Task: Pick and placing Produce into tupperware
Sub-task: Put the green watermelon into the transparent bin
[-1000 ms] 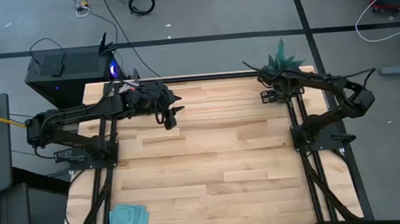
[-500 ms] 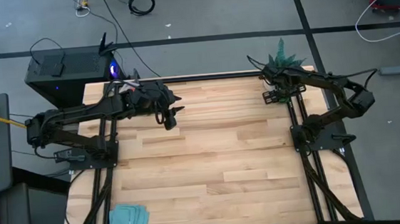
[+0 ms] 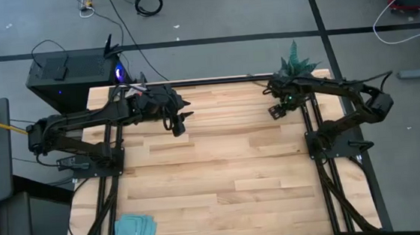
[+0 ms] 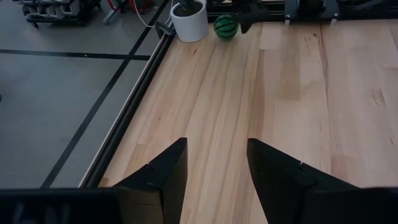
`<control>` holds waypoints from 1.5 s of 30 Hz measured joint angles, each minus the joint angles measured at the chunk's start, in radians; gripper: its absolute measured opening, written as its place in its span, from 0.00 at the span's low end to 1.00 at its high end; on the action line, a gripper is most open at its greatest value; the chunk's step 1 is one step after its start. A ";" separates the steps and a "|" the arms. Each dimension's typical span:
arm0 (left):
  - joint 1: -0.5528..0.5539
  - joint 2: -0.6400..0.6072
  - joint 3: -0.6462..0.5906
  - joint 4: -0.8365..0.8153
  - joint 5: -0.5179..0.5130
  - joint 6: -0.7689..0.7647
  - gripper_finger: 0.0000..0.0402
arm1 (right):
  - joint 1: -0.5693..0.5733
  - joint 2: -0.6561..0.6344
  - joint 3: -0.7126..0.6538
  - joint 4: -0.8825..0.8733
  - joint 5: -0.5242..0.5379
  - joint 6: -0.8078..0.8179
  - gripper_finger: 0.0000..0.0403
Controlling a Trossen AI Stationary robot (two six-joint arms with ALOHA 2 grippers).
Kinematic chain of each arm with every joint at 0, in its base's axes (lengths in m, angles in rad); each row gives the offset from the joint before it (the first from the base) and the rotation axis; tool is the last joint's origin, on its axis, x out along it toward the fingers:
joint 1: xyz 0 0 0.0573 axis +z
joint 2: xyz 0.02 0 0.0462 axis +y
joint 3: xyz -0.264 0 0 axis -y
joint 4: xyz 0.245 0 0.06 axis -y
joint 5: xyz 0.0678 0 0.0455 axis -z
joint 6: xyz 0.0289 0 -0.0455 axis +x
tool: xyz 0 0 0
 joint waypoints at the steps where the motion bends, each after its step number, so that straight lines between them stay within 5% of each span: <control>1: 0.000 0.000 0.000 0.000 0.000 0.000 0.43 | 0.026 0.000 0.000 0.008 -0.003 -0.008 0.62; 9: 0.000 0.000 0.000 0.000 0.000 0.000 0.44 | 0.219 0.000 0.020 0.059 0.018 -0.048 0.62; 20: 0.000 0.000 0.000 0.001 0.000 -0.001 0.43 | 0.223 -0.013 0.014 0.103 0.378 0.225 0.62; 45: 0.000 0.000 0.000 0.001 0.000 -0.008 0.44 | 0.182 0.005 -0.011 0.058 0.357 0.363 0.62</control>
